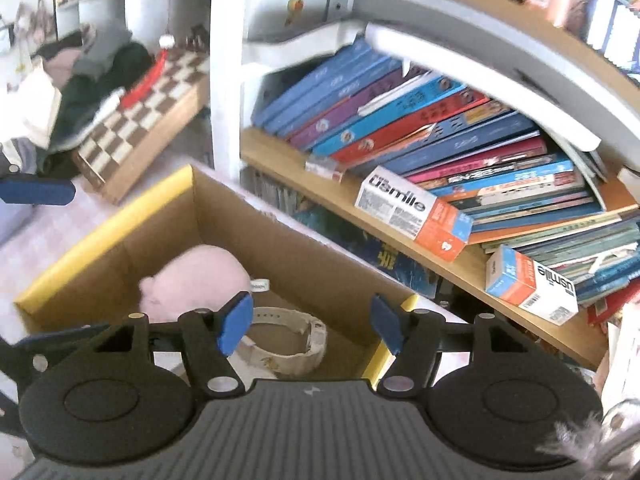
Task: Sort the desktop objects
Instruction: 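Open both tools to release the pig and watch inside the box, then withdraw both tools from the box toward the tape roll and lilac toy car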
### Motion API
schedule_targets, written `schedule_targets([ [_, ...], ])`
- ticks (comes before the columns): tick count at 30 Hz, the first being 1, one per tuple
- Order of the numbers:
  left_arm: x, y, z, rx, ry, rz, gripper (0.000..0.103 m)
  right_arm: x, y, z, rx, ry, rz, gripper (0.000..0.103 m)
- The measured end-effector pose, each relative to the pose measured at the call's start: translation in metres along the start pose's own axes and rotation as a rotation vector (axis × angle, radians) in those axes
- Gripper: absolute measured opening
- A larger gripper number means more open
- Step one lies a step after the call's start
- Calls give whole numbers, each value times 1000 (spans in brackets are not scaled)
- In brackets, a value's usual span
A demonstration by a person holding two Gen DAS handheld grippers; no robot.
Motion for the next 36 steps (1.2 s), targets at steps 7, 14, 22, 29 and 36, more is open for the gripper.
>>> schedule_targets([
  [7, -7, -2, -44, 85, -3, -14, 100, -18, 9, -51, 93, 9, 33, 65],
  [14, -15, 7, -80, 127, 6, -14, 101, -40, 26, -97, 159, 45, 55, 69],
  [22, -32, 29, -119, 146, 0, -51, 101, -72, 61, -132, 195, 97, 78, 76],
  [29, -46, 55, -140, 123, 7, -95, 102, -100, 96, -154, 207, 121, 134, 78],
  [36, -54, 80, -155, 92, 17, -133, 102, -125, 129, -169, 213, 158, 192, 82],
])
Point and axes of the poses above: each gripper's, at about its wrist camera, not at the fingertips, and z roughly the way its jaws point, x to its right, y to its underside, the point moved 3 cm from there along z, roughly the way its jaws point, and after that the axes turned 13 degrees about -y, right-handed, at the moved point
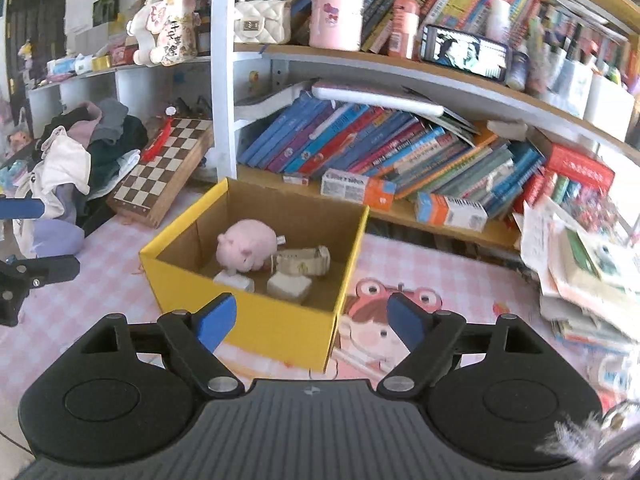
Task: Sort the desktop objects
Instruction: 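Withdraw both tools from the box toward the tape roll and lilac toy car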
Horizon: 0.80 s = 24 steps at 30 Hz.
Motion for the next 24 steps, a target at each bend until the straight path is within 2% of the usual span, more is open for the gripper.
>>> schedule_targets([
  [13, 2, 44, -23, -47, 8, 33, 102, -7, 65, -23, -54, 71, 135, 85],
  [24, 4, 74, -22, -105, 20, 41, 102, -30, 103, -22, -116, 109, 124, 87],
])
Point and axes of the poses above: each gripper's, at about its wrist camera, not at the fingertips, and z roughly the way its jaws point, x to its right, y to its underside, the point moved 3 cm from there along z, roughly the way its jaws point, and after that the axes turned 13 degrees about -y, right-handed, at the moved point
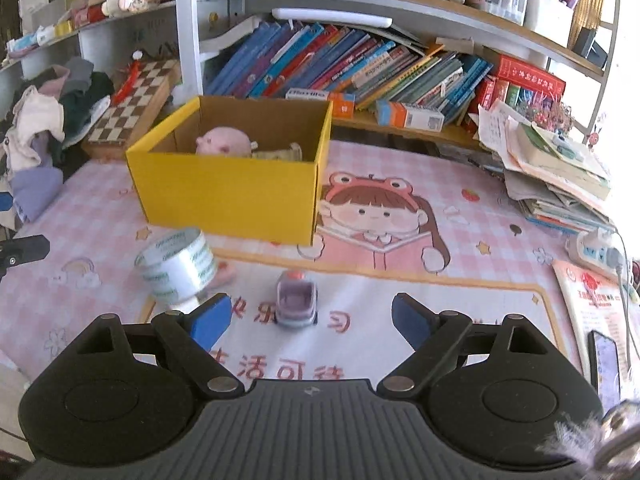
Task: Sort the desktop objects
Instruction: 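Withdraw both tools from the box toward the tape roll and lilac toy car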
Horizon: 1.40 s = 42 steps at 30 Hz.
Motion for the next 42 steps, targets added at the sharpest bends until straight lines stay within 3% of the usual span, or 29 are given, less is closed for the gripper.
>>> schedule_targets([
  [10, 11, 16, -5, -29, 49, 1, 102, -33, 23, 12, -67, -32, -35, 88],
  [18, 22, 27, -5, -48, 78, 18, 102, -51, 41, 17, -84, 24, -148, 90],
  [23, 32, 36, -4, -68, 100, 38, 102, -48, 49, 20, -79, 30, -55, 91],
  [31, 39, 39, 0, -82, 115, 57, 102, -47, 54, 20, -74, 38, -9, 91],
  [42, 47, 42, 5, -112, 133, 45, 102, -50, 59, 19, -94, 12, -21, 89],
])
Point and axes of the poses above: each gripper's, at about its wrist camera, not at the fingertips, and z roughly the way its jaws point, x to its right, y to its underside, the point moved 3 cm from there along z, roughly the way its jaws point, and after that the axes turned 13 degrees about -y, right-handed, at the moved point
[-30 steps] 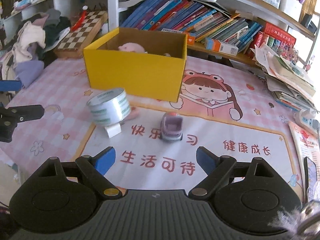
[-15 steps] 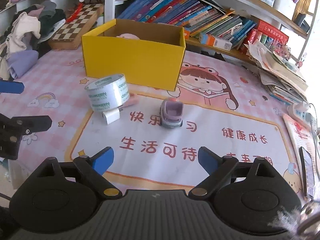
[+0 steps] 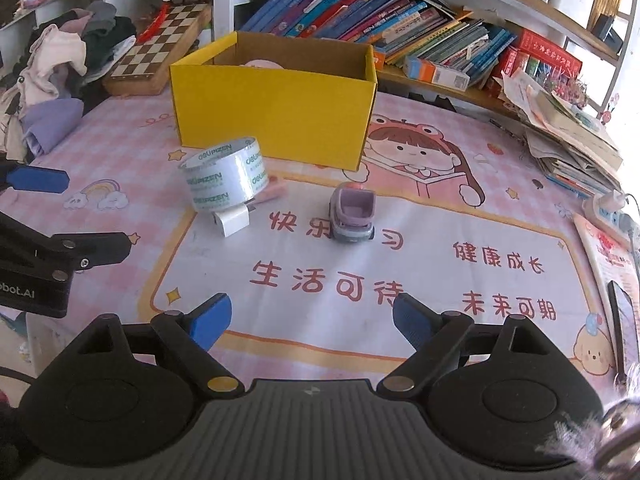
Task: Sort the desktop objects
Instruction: 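Withdraw both tools from the box toward the tape roll and lilac toy car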
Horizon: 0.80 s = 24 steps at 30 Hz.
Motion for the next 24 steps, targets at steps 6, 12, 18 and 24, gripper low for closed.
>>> schedule_targets([
  [6, 3, -3, 2, 2, -1, -3, 102, 6, 1, 0, -4, -2, 13, 89],
  [12, 5, -5, 3, 4, 2, -11, 102, 15, 1, 0, 1, -8, 38, 79],
  [18, 9, -8, 4, 10, 4, -3, 102, 19, 0, 5, -17, -40, 48, 64],
  [24, 8, -10, 9, 4, -3, -26, 102, 22, -4, 8, -20, -55, 37, 63],
])
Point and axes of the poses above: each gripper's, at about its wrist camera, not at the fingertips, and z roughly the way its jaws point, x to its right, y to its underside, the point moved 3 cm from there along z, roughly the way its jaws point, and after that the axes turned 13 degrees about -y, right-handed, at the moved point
